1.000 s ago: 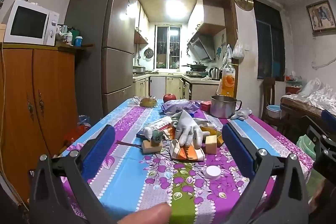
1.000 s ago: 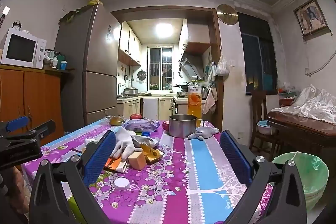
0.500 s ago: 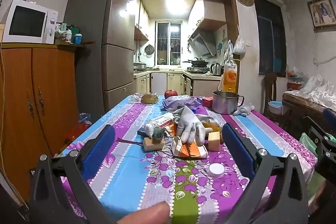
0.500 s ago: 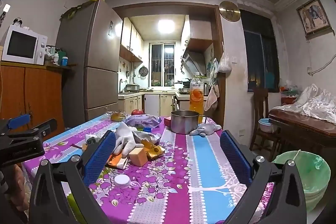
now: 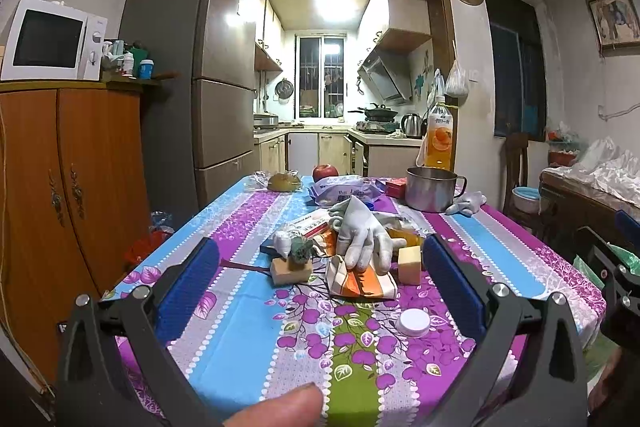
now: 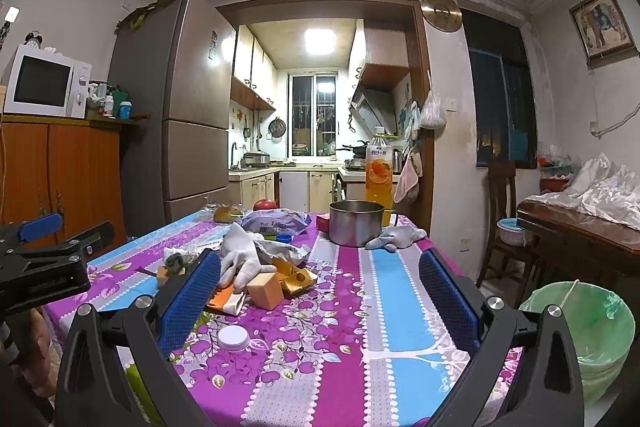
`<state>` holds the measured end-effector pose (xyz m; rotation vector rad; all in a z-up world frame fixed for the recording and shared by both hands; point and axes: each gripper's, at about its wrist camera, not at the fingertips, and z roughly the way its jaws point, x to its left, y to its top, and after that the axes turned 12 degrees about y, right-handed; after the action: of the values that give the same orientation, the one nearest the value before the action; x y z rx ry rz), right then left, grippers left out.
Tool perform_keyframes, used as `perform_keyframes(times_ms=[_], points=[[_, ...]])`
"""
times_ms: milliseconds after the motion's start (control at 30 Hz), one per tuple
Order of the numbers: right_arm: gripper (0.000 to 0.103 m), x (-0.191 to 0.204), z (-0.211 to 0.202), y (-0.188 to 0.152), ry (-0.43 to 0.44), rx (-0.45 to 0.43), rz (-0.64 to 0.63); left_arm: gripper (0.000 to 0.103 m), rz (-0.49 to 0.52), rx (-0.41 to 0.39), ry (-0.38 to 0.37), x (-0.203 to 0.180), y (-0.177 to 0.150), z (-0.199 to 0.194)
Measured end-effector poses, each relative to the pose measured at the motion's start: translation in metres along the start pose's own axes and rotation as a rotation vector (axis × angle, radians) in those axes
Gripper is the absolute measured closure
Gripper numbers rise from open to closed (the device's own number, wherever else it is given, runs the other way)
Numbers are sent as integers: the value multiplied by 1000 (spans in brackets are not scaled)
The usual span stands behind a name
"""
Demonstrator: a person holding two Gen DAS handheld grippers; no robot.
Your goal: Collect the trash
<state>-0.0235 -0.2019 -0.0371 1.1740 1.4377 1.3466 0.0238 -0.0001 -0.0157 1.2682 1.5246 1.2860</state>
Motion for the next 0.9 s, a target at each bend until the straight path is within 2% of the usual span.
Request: perform_keyframes(times_ms=[900], points=[[4, 4, 7, -1, 28, 10, -12, 5, 12, 30, 11, 1, 0, 9]])
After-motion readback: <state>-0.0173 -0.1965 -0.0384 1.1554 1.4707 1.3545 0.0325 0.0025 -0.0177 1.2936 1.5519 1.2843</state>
